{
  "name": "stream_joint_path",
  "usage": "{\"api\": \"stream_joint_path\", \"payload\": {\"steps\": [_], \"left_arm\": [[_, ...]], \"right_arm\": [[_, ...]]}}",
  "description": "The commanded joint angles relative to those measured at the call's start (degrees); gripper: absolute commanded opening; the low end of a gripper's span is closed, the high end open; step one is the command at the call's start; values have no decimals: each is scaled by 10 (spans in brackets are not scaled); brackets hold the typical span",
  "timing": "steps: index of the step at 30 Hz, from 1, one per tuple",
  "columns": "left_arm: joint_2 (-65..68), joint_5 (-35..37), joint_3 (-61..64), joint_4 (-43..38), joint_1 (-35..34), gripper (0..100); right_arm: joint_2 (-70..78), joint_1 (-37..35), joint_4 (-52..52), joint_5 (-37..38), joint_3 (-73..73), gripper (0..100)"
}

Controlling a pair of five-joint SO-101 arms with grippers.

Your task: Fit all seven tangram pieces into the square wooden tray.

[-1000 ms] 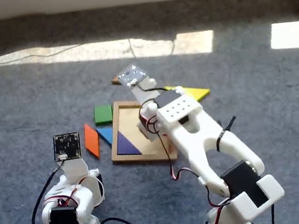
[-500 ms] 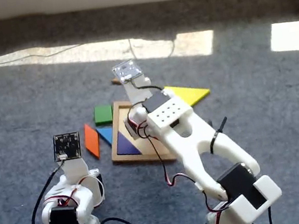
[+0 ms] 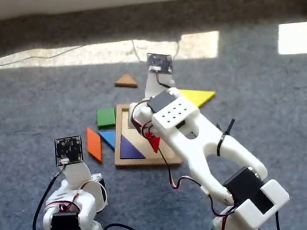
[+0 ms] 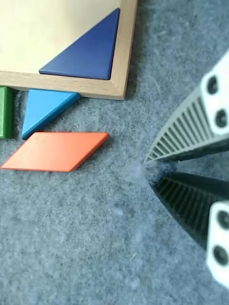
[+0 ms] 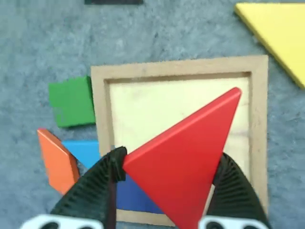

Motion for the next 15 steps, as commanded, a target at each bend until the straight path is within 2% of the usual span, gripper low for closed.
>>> {"api": "stream_joint_path", "payload": {"steps": [1, 5, 10, 15], "left_arm": [[-20, -2, 12, 3, -1, 5], [-20, -2, 12, 3, -1, 5], [-20, -2, 12, 3, -1, 5], [-20, -2, 12, 3, -1, 5]], "right_arm": [[-33, 8, -75, -124, -31, 131], [-32, 8, -166, -221, -7, 131], [-32, 7, -259, -225, 41, 131], [-32, 7, -298, -227, 67, 132]]}}
